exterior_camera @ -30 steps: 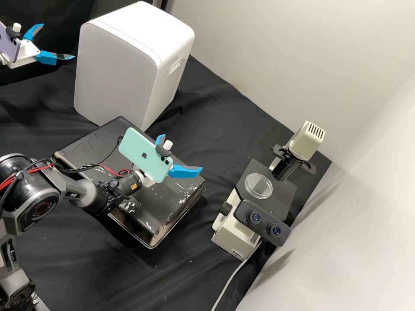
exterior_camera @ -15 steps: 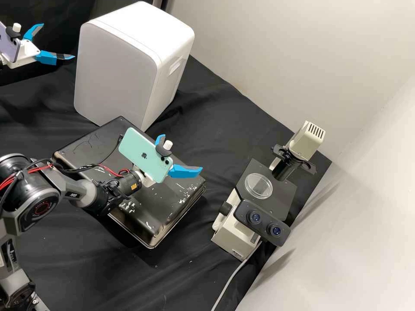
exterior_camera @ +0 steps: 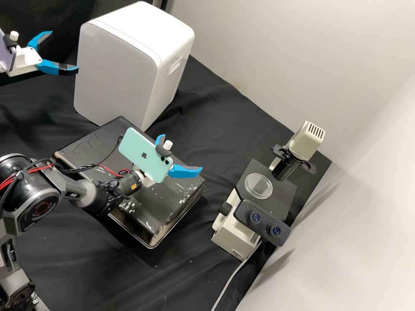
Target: Place the petri dish on the bench
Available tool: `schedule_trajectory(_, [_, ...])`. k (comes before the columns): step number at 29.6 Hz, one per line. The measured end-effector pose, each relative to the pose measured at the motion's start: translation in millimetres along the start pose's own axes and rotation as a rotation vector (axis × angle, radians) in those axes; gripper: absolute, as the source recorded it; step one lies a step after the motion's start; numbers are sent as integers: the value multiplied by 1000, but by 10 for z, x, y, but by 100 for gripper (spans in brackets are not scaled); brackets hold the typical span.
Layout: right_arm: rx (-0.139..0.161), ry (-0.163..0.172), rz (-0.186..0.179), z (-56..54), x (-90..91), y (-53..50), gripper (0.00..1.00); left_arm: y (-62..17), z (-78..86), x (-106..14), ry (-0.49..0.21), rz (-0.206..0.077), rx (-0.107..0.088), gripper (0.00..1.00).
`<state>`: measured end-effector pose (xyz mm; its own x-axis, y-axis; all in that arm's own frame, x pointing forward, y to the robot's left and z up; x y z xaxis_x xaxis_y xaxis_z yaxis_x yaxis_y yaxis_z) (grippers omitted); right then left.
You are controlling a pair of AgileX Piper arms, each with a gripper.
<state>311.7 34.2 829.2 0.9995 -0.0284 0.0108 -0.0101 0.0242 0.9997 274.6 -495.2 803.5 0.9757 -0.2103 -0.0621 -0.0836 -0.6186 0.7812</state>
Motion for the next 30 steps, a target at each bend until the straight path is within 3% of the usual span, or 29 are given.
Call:
schedule_trajectory(4, [0, 0, 0, 0, 0, 0, 100, -51, 72, -89, -49, 2, 14, 100])
schedule_trajectory(9, [0, 0, 0, 0, 0, 0, 100, -139, 133, -186, -102, -31, 32, 100])
schedule_trajectory(11, [0, 0, 0, 0, 0, 0, 100, -158, 163, -216, -123, -36, 33, 100])
schedule_trajectory(14, [0, 0, 0, 0, 0, 0, 100, -182, 202, -260, -147, -35, 17, 100])
schedule_trajectory(22, [0, 0, 0, 0, 0, 0, 100, -274, 344, -437, -256, -55, 34, 100])
schedule_trajectory(30, [0, 0, 0, 0, 0, 0, 100, -343, 445, -529, -311, -86, 32, 100])
